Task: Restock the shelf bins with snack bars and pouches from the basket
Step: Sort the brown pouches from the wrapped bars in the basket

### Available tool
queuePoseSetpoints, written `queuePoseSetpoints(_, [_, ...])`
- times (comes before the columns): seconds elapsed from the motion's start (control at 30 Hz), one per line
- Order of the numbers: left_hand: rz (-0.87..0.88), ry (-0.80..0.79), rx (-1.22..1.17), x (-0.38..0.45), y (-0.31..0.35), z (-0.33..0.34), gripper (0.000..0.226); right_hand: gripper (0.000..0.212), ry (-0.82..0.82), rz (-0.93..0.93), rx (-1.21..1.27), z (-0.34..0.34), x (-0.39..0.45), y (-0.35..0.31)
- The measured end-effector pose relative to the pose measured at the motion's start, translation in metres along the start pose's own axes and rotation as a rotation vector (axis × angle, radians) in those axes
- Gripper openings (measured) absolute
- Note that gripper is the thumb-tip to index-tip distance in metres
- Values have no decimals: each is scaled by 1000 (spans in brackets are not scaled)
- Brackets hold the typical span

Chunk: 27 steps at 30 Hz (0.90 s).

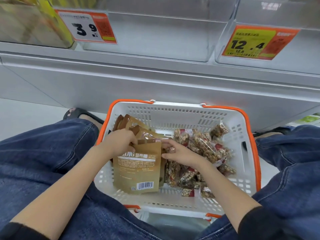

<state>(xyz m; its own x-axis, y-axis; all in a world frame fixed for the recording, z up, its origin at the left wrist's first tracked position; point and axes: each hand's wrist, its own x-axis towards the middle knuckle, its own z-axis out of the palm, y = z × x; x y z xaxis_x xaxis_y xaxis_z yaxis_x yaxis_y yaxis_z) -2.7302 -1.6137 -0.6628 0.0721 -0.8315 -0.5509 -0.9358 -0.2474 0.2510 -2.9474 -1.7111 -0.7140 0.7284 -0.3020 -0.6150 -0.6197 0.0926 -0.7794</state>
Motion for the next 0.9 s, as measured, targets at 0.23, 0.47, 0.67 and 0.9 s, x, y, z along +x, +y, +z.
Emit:
queuePoseSetpoints(0.23, [-2, 162, 12, -24, 4, -15, 6, 26, 30, -155, -25, 2, 4, -25])
queuePoseSetpoints(0.47, [53, 196, -291, -33, -8, -21, 38, 46, 70, -78, -36, 3, 1, -6])
queuePoseSetpoints(0.67, [103, 336, -548, -36, -2, -21, 50, 60, 195, -73, -233, 19, 23, -12])
queuePoseSetpoints(0.9, [161, 444, -527, -34, 2, -29, 40, 12, 316, -100, -396, 15, 31, -8])
